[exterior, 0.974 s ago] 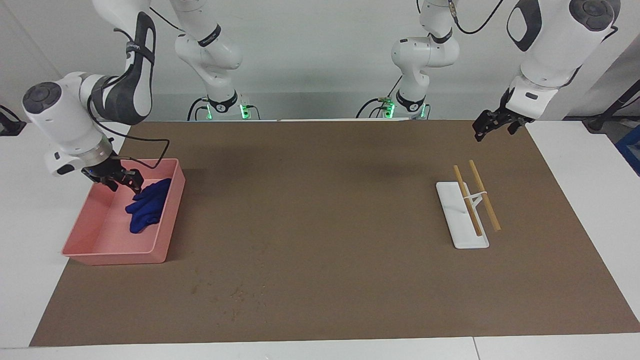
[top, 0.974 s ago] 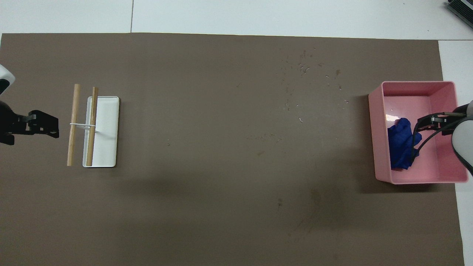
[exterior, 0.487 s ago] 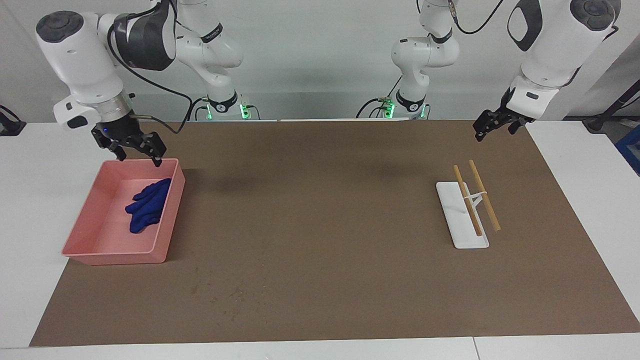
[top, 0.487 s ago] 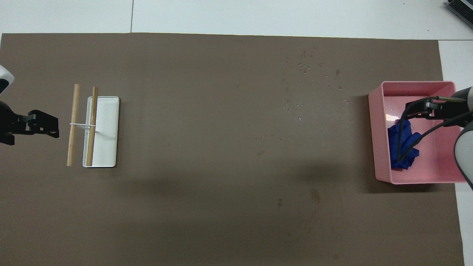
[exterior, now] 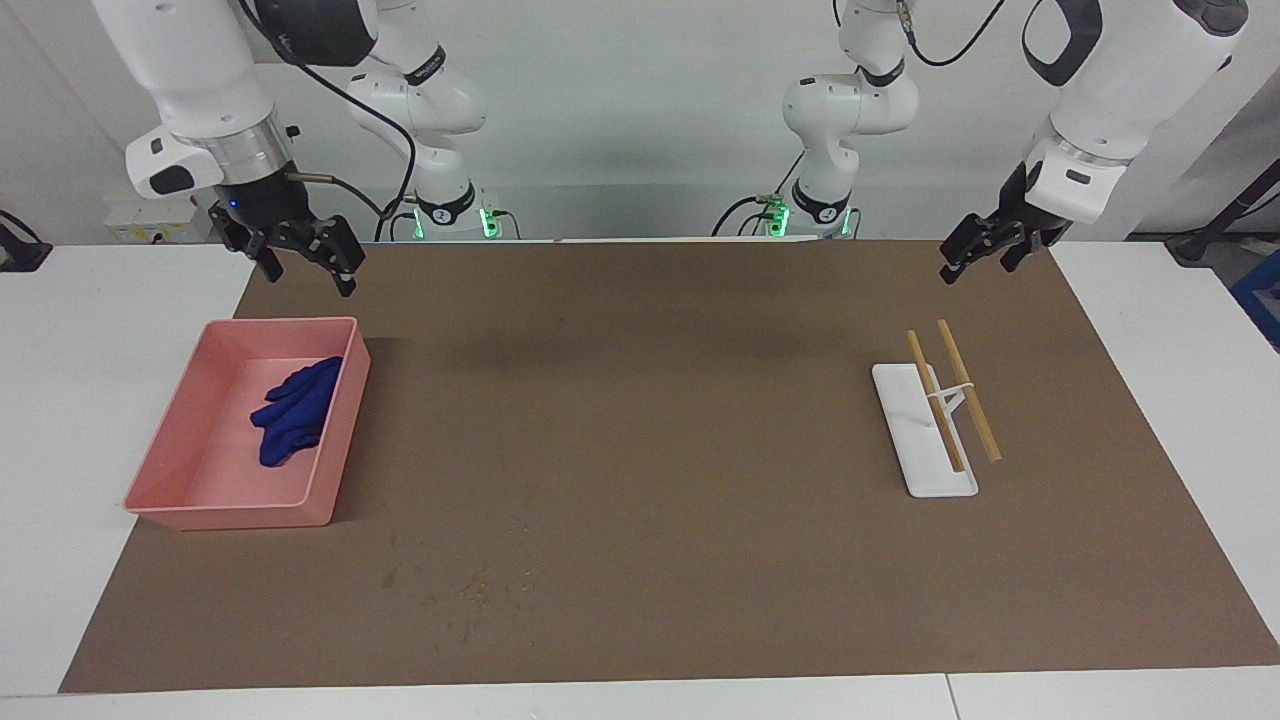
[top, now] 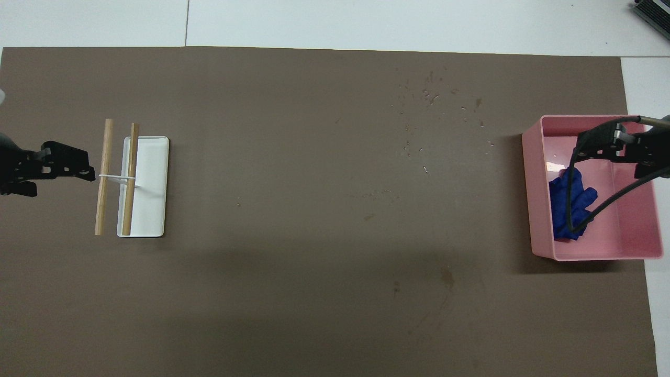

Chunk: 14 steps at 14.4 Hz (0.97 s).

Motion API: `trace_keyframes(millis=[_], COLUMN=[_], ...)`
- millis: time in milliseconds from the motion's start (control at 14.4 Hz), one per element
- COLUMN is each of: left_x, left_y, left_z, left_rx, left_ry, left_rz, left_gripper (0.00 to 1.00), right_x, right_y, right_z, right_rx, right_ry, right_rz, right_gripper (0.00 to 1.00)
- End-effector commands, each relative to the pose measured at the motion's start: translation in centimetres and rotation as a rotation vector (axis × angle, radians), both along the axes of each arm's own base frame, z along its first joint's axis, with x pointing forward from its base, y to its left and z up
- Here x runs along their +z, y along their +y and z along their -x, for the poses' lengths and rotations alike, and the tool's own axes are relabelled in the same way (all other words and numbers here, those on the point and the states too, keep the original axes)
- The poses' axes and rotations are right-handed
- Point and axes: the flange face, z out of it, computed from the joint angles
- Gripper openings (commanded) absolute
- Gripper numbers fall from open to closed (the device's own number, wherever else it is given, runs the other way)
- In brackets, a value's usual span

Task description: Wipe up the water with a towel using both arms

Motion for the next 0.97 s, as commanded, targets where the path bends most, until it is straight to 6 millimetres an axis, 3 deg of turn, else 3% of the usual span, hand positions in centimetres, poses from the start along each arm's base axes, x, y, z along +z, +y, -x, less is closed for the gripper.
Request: trace_keyframes(millis=[0, 904], left_x=[0.0, -1.0], left_y=[-0.2, -1.0], left_z=[0.1, 1.1], left_rx=[-0.023, -0.053], left_ry=[-0.049, -0.014], left_rz=[0.011, -0.047], left_gripper=[1.0, 1.0], right_x=[0.7, -0.3], right_y=[0.0, 0.7], right_z=[-0.1, 1.2], right_rx=[-0.017, 0.111], right_ry=[0.021, 0.081], right_rz=[-0.02, -0.017], right_gripper=[1.0, 1.0])
